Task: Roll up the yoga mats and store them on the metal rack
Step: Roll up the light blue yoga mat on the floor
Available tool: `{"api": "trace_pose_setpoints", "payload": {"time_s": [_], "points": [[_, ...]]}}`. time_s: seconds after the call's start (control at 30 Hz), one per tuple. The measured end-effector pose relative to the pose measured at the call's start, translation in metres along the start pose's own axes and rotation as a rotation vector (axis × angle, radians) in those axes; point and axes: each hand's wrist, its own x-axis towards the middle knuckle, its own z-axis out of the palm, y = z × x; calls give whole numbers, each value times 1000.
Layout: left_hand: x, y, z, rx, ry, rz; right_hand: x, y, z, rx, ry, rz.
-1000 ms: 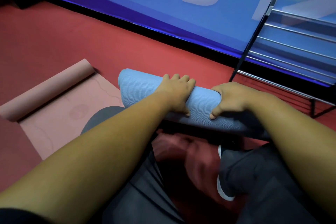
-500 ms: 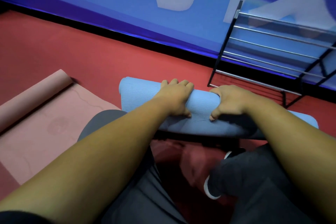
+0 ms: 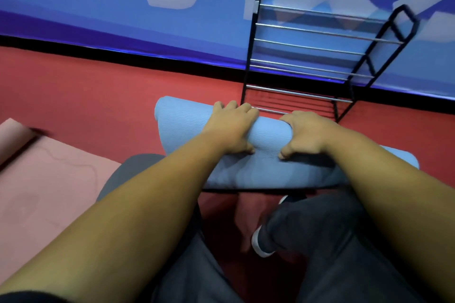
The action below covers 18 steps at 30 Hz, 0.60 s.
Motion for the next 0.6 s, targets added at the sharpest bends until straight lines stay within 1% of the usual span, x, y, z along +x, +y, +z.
{"api": "trace_pose_setpoints", "payload": {"time_s": [0.2, 0.33, 0.4, 0.5, 0.6], "points": [[4, -4, -11, -10, -78, -13, 4, 4, -1, 7, -25, -1], [-4, -20, -26, -76, -128, -59, -8, -13, -12, -9, 6, -72], [-10, -31, -36, -96, -152, -83, -12, -22, -13, -65, 47, -94], [-20, -47, -56, -109, -186, -129, -15, -36, -8, -146, 168, -147], [-32, -59, -70, -110, -201, -183, -22, -44, 0, -140, 279, -164]]}}
